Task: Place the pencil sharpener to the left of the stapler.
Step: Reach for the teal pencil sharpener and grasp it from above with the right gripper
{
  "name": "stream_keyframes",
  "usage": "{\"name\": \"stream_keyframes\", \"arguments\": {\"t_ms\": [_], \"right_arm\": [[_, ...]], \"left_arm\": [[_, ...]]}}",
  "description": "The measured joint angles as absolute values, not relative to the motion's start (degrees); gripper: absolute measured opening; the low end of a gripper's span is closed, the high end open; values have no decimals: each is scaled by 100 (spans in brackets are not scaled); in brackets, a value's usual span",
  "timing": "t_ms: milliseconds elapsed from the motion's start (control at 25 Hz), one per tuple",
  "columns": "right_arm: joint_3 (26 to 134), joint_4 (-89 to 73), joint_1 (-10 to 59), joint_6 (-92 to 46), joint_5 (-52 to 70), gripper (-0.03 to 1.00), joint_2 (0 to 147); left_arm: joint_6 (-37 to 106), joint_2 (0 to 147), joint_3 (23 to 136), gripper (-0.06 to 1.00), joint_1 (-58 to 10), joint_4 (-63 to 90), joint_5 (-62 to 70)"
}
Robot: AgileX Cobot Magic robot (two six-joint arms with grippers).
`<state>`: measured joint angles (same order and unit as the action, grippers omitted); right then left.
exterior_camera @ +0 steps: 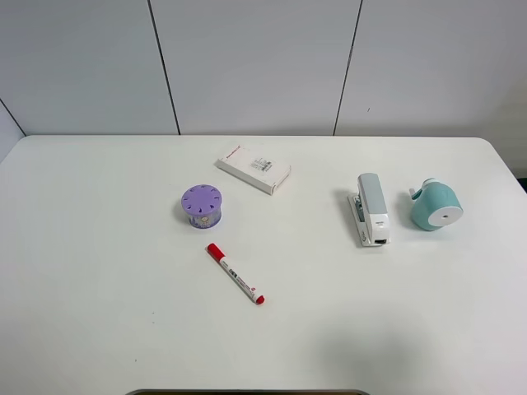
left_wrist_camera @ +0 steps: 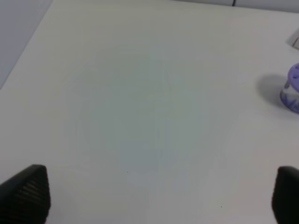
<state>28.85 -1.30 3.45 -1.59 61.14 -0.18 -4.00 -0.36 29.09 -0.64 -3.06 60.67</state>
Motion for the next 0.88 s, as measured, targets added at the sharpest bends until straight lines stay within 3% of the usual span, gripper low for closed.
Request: {"name": "stream_keyframes", "arguments": {"t_ms": [880], "right_arm": [[2885, -130, 380, -159, 6114, 99, -18]], "left_arm": [[-400, -36, 2909, 95, -64, -306, 6067]]}}
